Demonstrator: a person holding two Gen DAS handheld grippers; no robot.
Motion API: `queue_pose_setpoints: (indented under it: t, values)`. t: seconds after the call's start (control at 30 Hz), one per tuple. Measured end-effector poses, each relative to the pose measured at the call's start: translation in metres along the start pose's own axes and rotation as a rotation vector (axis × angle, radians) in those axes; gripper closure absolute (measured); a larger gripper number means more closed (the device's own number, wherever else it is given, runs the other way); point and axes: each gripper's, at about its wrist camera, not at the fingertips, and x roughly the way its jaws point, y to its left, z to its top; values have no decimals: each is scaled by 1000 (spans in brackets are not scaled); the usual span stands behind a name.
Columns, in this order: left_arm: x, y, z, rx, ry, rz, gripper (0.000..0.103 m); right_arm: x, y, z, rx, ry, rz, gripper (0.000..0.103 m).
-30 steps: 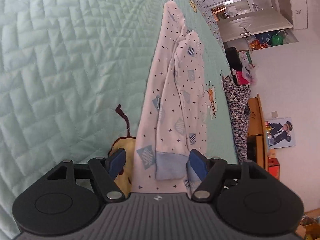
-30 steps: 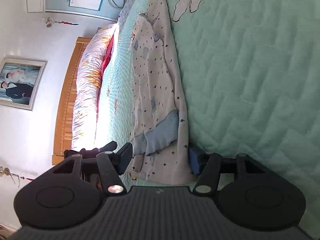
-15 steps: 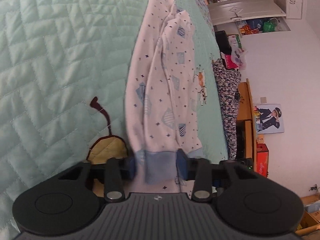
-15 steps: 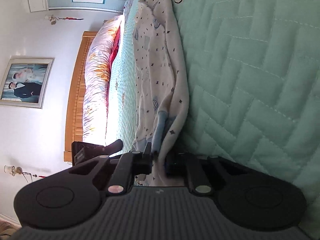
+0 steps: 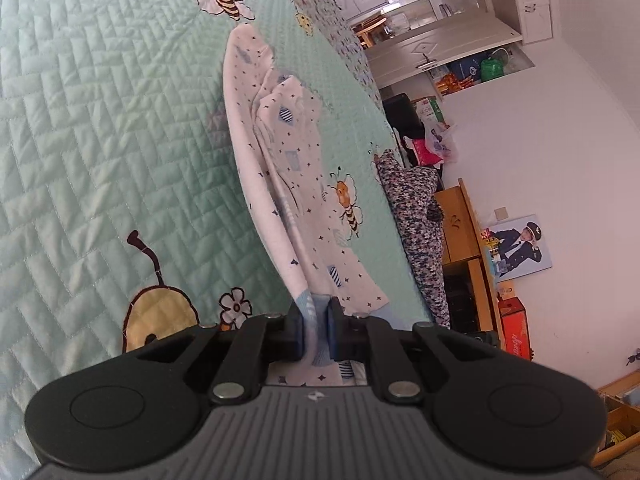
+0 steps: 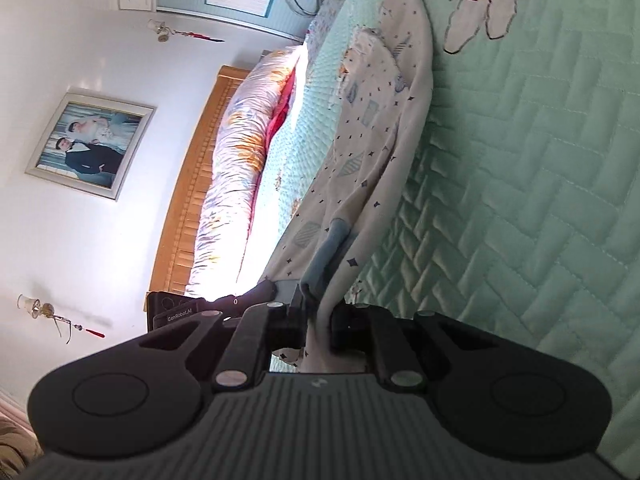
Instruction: Fold clothes
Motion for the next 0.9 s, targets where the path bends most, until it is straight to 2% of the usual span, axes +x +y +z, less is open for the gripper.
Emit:
queue_pose_setpoints:
  t: [0.2, 0.4, 0.5, 0.67, 0.8, 0.9]
  values:
    - [-17, 5, -49, -51, 67, 20, 93, -10, 11, -31, 9, 60, 18, 93]
    - [-46, 1, -92, -120, 88, -23, 93, -24, 27, -76, 50, 155, 71, 93]
    - [-59, -3, -100, -157, 80, -42, 93, -28, 38, -85, 55, 180, 95, 93]
    - [-66, -4, -86, -211, 15, -96, 93, -24, 45, -76, 72, 127, 115, 94]
    - [-56, -11, -57, -254, -22, -151, 93, -25, 36, -59, 157, 30, 161, 99]
    - [-41, -19, -21, -267, -53, -191, 93, -24, 30, -34, 186, -51, 186, 99]
